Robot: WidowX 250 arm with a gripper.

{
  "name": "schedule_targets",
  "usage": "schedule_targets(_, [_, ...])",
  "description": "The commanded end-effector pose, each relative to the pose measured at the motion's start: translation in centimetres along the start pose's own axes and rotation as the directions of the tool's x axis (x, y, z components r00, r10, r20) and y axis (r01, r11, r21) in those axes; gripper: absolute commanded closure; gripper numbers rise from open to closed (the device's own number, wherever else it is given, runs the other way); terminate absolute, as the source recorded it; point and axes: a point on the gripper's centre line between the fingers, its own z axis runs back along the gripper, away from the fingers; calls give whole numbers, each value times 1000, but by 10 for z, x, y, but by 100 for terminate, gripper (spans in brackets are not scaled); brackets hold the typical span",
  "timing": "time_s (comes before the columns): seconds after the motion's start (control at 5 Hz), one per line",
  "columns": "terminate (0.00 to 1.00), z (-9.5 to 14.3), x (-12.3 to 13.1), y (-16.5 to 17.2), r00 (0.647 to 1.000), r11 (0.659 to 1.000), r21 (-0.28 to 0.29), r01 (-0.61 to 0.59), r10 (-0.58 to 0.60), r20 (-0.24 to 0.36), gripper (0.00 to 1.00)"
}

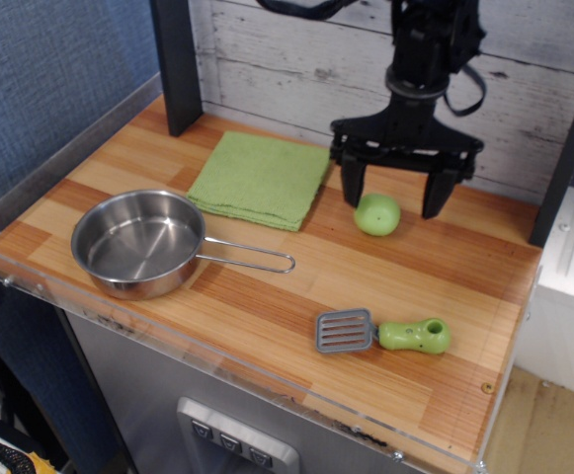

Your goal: Move green ball to the left of the napkin behind the pot.

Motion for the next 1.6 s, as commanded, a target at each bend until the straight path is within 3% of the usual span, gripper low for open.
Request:
schedule_targets(0.0, [0,-14,20,4,999,999,-38,-39,39,17,0])
schedule_targets(0.2, [0,-18,23,1,1000,999,-30,-16,17,26,100])
schedule_targets(0.8, [0,-8,19,-4,1000,998,-59,8,-7,10,100])
schedule_targets(1.0, [0,8,22,-7,998,995,-89,46,-43,37,100])
schedule_targets(1.4, [0,61,28,9,990,989,-86,120,-113,84,100])
